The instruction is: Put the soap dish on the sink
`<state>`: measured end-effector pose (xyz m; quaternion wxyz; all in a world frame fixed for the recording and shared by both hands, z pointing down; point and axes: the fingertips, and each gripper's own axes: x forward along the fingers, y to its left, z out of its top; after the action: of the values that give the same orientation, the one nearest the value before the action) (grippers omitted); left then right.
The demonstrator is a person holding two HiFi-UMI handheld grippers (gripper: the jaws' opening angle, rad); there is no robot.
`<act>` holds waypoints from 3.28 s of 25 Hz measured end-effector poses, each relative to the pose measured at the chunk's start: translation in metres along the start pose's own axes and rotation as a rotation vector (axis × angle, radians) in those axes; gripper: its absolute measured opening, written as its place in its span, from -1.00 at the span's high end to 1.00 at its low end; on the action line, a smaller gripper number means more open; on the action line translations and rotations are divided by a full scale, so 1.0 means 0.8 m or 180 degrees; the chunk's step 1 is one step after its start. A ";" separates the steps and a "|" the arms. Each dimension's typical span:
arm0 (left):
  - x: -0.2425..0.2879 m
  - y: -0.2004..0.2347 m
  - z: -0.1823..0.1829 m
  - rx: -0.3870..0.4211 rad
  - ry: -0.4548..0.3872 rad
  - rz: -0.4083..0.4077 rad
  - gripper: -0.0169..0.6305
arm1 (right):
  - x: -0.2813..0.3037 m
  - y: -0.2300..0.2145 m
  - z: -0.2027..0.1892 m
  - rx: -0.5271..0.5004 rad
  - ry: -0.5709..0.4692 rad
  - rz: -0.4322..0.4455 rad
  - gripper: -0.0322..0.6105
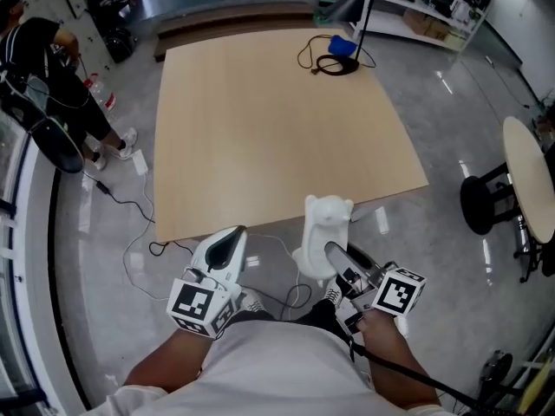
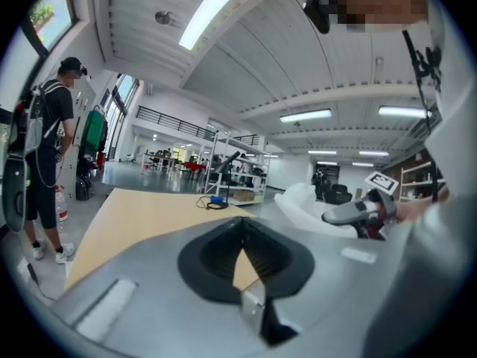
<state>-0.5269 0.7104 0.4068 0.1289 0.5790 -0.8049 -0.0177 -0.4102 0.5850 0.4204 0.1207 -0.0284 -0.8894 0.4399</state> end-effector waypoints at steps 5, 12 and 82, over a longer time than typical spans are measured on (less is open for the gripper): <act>0.030 -0.029 0.002 0.0053 0.0011 -0.0356 0.93 | -0.033 -0.010 -0.003 0.0050 -0.0210 -0.0215 0.37; 0.101 -0.116 -0.005 0.0174 0.0108 -0.1067 0.93 | -0.123 -0.041 0.019 0.0117 -0.0842 -0.0634 0.37; 0.378 -0.703 -0.062 0.1071 0.0682 -0.3284 0.93 | -0.667 -0.280 0.105 0.0856 -0.3022 -0.2045 0.41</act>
<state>-0.0833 0.2483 0.4109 0.0904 0.9094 -0.3909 0.1093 0.0991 0.2990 0.4472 -0.1609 0.4581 -0.7465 0.4549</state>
